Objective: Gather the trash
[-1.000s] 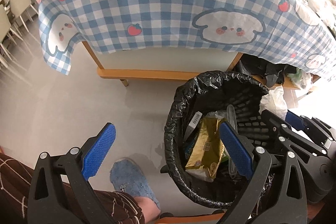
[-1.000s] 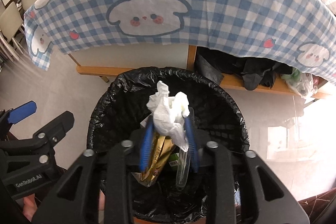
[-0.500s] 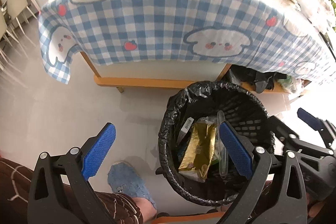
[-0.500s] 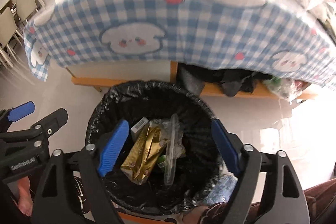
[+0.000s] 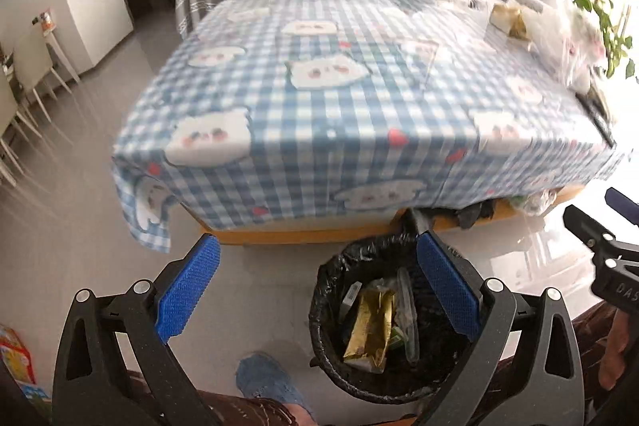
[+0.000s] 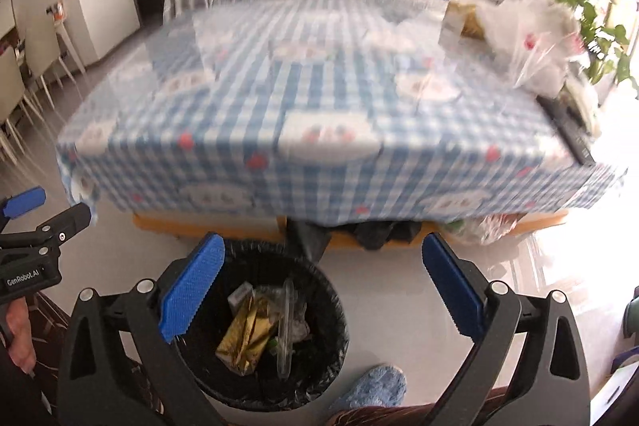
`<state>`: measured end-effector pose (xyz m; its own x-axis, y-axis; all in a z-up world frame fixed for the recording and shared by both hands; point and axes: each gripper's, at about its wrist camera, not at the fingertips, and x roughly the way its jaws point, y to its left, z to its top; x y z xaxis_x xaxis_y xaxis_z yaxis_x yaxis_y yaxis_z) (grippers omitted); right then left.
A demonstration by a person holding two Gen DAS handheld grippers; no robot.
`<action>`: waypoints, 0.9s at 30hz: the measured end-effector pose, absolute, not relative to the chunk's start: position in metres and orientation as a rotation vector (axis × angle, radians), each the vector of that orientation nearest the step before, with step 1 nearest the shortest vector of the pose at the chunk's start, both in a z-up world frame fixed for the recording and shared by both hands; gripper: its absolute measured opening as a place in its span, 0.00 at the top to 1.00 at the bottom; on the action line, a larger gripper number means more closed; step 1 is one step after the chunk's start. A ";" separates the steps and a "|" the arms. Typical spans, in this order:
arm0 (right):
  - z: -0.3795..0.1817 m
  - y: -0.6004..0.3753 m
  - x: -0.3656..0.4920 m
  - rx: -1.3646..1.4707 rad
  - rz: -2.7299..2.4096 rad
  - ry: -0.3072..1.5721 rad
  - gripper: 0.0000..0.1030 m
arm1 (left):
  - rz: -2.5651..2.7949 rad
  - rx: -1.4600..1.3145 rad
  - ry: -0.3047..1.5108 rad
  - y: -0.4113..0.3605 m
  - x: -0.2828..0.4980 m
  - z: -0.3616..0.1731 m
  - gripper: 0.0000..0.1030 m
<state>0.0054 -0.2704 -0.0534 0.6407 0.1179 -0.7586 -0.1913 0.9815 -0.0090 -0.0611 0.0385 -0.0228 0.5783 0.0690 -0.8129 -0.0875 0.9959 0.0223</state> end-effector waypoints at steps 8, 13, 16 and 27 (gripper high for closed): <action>-0.025 -0.276 -0.005 -0.086 0.155 0.808 0.07 | 0.089 -0.112 0.951 0.051 -0.072 -0.007 0.06; -0.030 -0.271 -0.010 -0.084 0.168 0.824 0.07 | 0.097 -0.059 0.941 0.045 -0.075 -0.010 0.06; -0.032 -0.269 -0.013 -0.094 0.161 0.819 0.07 | 0.092 -0.062 0.955 0.045 -0.074 -0.017 0.06; -0.034 -0.272 -0.015 -0.075 0.164 0.828 0.07 | 0.079 -0.044 0.947 0.039 -0.076 -0.020 0.06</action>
<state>-0.0153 -0.2724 -0.0342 0.6643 0.1154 -0.7385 -0.1739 0.9848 -0.0026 -0.0762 0.0387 -0.0196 0.5811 0.0487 -0.8124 -0.0872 0.9962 -0.0027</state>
